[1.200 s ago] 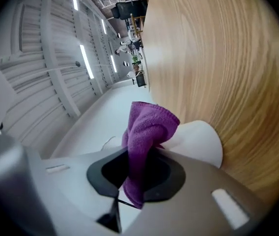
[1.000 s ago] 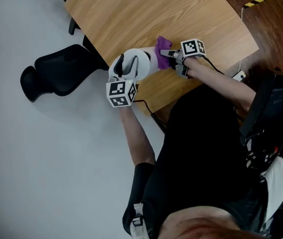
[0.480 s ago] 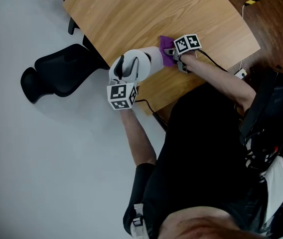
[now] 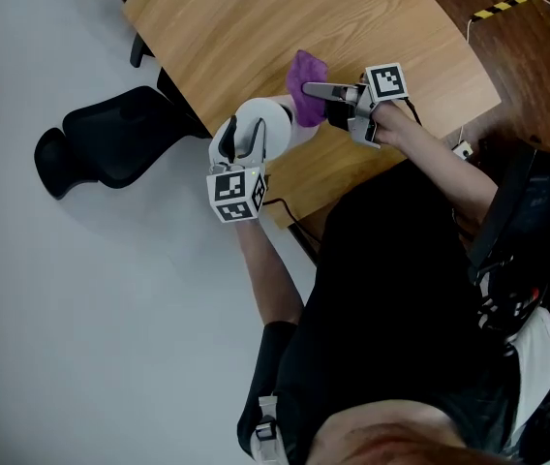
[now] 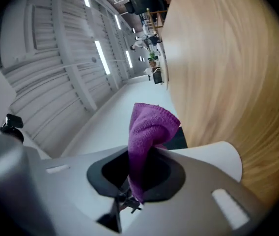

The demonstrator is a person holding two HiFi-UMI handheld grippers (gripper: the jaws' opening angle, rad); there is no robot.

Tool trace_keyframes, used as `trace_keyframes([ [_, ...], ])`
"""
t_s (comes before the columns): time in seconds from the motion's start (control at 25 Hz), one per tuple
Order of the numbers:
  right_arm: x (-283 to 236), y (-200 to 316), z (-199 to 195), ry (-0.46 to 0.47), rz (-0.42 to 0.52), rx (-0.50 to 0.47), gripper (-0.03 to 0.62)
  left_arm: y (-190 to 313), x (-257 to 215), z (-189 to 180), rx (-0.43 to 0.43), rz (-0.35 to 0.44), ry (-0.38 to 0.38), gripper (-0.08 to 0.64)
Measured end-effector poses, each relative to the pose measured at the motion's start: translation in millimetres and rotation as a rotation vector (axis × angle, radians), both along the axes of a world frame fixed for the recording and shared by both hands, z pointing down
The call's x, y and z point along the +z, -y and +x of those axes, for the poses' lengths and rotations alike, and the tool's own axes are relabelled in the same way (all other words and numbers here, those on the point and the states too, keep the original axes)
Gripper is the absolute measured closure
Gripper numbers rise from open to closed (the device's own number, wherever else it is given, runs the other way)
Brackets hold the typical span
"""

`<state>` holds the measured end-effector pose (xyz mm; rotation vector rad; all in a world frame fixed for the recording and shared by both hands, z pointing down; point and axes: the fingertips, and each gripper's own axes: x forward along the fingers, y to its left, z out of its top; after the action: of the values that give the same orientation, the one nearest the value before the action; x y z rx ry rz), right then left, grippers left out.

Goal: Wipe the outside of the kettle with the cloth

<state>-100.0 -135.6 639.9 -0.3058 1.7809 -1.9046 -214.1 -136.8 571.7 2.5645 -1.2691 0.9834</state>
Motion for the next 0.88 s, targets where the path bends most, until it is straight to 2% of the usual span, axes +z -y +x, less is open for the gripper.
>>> trace_keyframes([
  [0.04,-6,3,3,-0.027,0.028,-0.010,0.537,-1,5,-2,-0.008,-0.008,0.003,0.350],
  [0.12,-12,3,0,-0.059,0.027,-0.050,0.538,-2,11,-3,-0.012,-0.017,0.000,0.348],
  [0.32,-13,-6,-39,0.022,-0.024,-0.172,0.538,-2,6,2,0.021,-0.001,-0.029,0.365],
  [0.4,-3,-6,-48,0.041,-0.043,-0.185,0.536,-4,5,4,0.031,0.020,-0.051,0.370],
  [0.52,28,5,-56,0.006,0.010,-0.186,0.535,-8,6,6,0.043,0.028,-0.067,0.370],
  [0.6,57,9,-62,-0.066,0.028,-0.202,0.535,-10,5,7,0.052,0.025,-0.073,0.370],
  [0.8,138,9,-66,-0.402,0.024,-0.285,0.535,-12,-1,14,0.060,0.034,-0.071,0.373],
  [0.88,155,8,-61,-0.517,0.046,-0.304,0.535,-13,-4,20,0.060,0.039,-0.068,0.373],
])
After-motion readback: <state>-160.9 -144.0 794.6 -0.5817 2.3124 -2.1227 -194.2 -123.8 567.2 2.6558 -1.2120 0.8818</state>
